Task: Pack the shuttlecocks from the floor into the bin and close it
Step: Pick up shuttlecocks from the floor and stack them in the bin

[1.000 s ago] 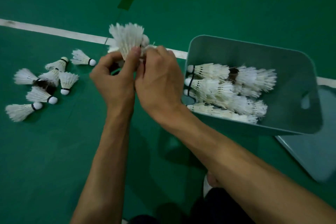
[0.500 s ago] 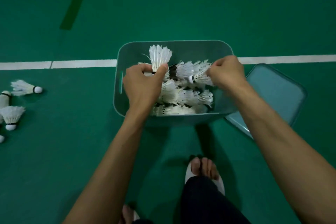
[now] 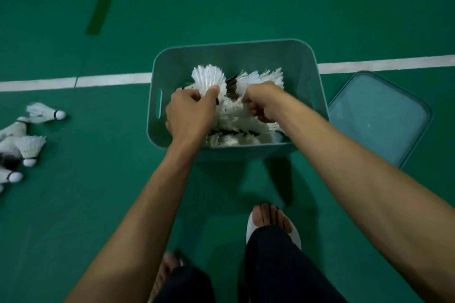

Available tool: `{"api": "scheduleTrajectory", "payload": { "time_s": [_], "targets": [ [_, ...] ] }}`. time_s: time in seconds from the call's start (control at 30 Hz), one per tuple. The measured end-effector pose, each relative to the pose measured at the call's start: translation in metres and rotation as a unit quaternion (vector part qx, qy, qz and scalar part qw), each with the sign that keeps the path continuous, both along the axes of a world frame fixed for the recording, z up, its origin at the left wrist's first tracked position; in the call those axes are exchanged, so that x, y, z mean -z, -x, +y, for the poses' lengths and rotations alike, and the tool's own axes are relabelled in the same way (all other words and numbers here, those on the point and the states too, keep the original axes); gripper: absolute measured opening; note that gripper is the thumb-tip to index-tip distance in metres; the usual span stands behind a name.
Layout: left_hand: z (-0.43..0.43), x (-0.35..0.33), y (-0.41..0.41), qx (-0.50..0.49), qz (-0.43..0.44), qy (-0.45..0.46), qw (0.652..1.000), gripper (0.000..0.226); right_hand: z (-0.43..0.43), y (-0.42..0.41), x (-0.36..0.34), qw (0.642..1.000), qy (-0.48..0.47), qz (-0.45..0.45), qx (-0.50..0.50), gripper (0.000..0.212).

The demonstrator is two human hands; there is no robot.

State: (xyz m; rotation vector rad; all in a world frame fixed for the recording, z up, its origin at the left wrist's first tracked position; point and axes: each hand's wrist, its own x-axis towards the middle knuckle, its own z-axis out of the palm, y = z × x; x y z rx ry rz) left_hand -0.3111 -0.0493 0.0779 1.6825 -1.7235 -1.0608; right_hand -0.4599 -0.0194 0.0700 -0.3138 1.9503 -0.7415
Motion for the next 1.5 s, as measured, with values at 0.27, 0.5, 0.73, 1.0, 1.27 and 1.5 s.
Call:
{"api": "scheduleTrajectory", "payload": {
  "time_s": [0.27, 0.5, 0.73, 1.0, 1.27, 1.5],
  "targets": [
    [0.005, -0.006, -0.025, 0.06, -0.007, 0.042, 0.997, 0.063, -0.008, -0.002, 0.009, 0.999, -0.015, -0.034, 0.004, 0.026],
    [-0.002, -0.011, -0.019, 0.052, 0.049, -0.004, 0.997, 0.065, -0.007, 0.014, 0.01, 0.997, 0.036, 0.075, 0.006, 0.035],
    [-0.024, -0.017, 0.006, 0.128, 0.142, -0.148, 0.97, 0.045, 0.021, 0.031, -0.03, 0.97, 0.236, -0.016, -0.063, 0.017],
    [-0.026, -0.012, 0.036, 0.218, 0.21, -0.216, 0.928, 0.037, 0.035, 0.043, -0.022, 0.976, 0.201, 0.065, -0.045, 0.02],
    [-0.022, -0.013, 0.038, 0.242, 0.253, -0.233, 0.907, 0.033, 0.036, 0.049, -0.027, 0.981, 0.169, -0.032, -0.092, 0.035],
    [-0.024, -0.01, 0.032, 0.271, 0.233, -0.196, 0.913, 0.048, 0.034, 0.037, -0.032, 0.977, 0.19, 0.008, -0.094, 0.015]
  ]
}}
